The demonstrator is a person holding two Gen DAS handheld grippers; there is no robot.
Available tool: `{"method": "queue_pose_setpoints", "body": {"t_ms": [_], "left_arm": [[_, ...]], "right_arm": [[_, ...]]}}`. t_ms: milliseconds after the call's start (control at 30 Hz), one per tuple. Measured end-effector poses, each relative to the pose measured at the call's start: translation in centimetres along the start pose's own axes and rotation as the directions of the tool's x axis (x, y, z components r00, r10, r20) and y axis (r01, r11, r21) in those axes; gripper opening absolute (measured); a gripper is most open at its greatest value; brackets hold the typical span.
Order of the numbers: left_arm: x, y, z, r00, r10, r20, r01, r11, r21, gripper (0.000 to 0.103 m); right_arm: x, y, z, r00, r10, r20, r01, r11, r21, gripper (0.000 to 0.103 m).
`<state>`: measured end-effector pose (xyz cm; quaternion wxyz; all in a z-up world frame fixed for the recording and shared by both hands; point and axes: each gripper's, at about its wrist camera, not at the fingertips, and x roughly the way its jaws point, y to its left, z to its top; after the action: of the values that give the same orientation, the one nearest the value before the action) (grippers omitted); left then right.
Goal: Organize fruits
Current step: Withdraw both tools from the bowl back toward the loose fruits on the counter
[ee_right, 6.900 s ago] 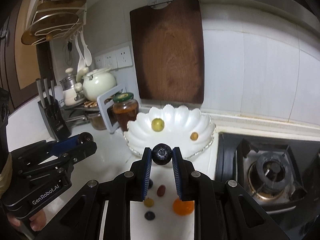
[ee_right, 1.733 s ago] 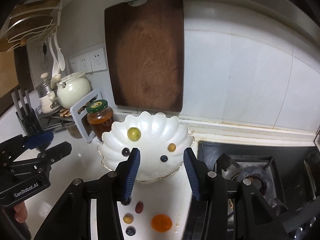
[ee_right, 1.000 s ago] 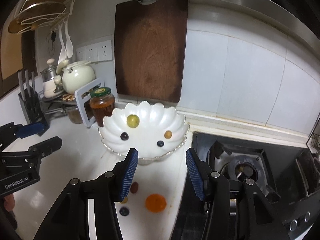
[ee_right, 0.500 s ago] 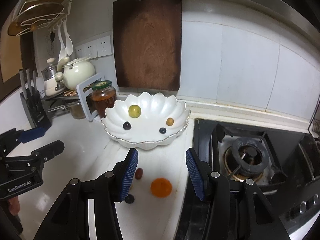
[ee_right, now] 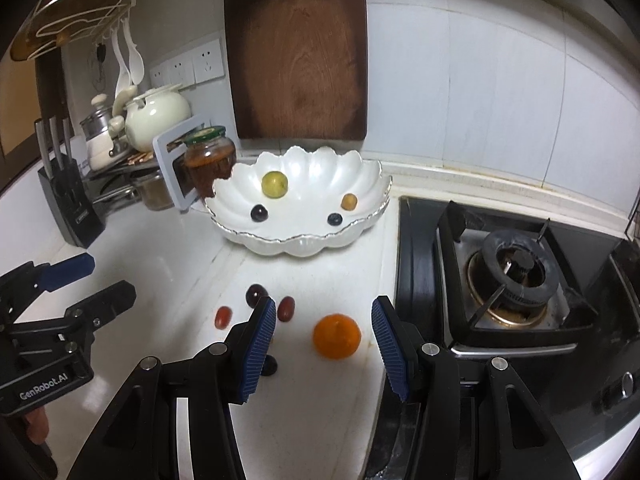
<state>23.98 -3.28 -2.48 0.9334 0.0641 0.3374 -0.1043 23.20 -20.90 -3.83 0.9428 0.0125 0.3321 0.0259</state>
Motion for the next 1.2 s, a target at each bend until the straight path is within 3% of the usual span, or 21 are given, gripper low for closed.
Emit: {"method": "queue_pose_setpoints", "body": {"t_ms": [100, 233, 533, 900, 1200], "left_arm": [[0.6, -0.1, -0.4, 1.000, 0.001, -0.005, -0.001, 1.000, -0.002, 0.066], [1.2, -0.6, -0.8, 1.000, 0.024, 0.000, -0.024, 0.999, 0.021, 0.066], [3.3, -0.6, -1.3, 0.999, -0.021, -0.046, 0.020, 1.000, -0.009, 0.066], [6.1, -0.6, -1.9, 0.996, -0.017, -0.089, 0.016, 1.000, -0.007, 0.066], [8.9, -0.3, -2.6, 0.990, -0.022, -0.138, 0.018, 0.999, -0.029, 0.060]], "right_arm": [[0.4, -0.1, -0.4, 1.000, -0.005, -0.010, 0.005, 1.000, 0.002, 0.051], [1.2, -0.1, -0.9, 1.000, -0.017, -0.022, 0.017, 1.000, 0.007, 0.060], [3.0, -0.3, -1.6, 0.998, -0.021, -0.052, 0.022, 1.000, 0.017, 0.060], [5.3, -0.5, -2.4, 0.994, -0.030, -0.101, 0.032, 0.999, 0.018, 0.060], [7.2, -0.8, -2.7, 0.990, -0.035, -0.139, 0.038, 0.999, 0.022, 0.060]]}}
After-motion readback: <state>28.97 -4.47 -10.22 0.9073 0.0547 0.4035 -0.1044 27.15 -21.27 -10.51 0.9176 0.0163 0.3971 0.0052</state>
